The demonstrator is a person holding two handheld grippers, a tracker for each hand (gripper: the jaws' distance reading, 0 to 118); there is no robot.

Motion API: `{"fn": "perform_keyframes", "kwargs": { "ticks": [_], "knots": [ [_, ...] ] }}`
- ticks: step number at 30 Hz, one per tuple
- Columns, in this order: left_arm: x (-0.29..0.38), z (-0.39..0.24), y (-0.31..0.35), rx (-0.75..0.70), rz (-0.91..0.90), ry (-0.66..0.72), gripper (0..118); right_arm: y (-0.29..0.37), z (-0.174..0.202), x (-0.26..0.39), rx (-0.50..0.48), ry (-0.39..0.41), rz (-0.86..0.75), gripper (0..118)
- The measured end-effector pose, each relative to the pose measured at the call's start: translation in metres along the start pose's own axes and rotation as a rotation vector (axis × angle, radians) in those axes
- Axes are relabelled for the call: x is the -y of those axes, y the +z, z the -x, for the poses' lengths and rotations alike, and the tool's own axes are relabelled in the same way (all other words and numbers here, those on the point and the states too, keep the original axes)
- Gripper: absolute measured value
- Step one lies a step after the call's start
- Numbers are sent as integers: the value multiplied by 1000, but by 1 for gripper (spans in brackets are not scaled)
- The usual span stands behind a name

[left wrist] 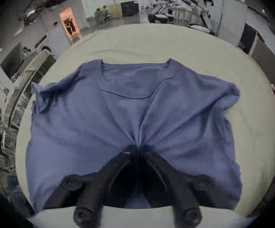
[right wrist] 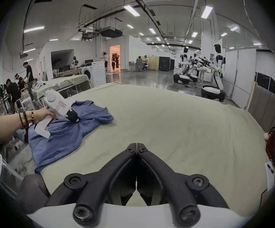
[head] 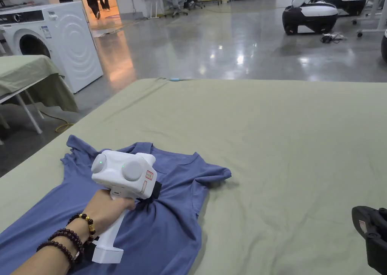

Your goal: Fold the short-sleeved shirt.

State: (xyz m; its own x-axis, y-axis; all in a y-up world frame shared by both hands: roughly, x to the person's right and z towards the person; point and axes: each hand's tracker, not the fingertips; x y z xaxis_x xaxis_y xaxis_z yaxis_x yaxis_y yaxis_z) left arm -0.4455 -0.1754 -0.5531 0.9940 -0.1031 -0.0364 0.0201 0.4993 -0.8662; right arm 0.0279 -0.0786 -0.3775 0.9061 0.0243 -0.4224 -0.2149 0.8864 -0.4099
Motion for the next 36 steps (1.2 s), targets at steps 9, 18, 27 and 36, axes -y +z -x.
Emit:
{"fn": "perform_keyframes", "kwargs": {
  "ticks": [9,18,27,36],
  "knots": [
    [1,19,36,38,-133,148,2,21,-6,-3,18,13,-7,3],
    [-25,-25,119,160,-314,98,2,47,-23,-3,45,-9,-50,3],
    [-94,-214,186,437,-444,-148,2,91,-65,14,138,-76,-60,3],
    [-139,-471,207,825,-420,-405,2,149,-135,41,334,-208,-68,3]
  ]
}}
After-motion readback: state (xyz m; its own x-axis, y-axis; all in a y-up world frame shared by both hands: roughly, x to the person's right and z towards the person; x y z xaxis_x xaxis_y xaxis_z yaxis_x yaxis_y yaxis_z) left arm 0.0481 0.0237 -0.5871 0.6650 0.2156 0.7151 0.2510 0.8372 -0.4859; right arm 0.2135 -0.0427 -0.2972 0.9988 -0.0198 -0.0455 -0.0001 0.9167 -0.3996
